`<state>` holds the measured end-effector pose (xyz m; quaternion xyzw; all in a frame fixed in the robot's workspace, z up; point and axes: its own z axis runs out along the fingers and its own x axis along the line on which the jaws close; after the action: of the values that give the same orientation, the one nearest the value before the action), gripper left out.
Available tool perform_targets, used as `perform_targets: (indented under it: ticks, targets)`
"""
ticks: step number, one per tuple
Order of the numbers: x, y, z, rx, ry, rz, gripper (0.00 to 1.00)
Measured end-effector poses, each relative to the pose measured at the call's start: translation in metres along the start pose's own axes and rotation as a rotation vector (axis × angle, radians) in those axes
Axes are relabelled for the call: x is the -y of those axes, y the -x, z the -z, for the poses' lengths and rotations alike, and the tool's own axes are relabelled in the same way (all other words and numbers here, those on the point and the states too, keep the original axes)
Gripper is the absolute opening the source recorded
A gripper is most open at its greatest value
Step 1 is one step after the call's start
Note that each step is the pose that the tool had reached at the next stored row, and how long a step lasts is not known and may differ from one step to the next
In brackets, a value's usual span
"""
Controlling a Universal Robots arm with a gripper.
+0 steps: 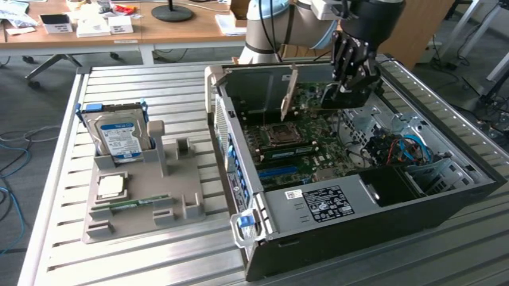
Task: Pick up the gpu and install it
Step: 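Insert the gpu into the slot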
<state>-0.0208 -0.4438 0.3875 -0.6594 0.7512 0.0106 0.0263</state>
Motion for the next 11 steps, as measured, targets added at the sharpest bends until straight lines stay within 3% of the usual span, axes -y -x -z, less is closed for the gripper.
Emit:
perform_targets:
  ticks: [6,11]
  targets:
    - [-0.0029,-0.0043,-0.0010,-0.0001,0.0001,0.000,0.27]
    - [-0.0034,-0.0078,-0.0096,-0.0001,0.0000,0.000,0.27]
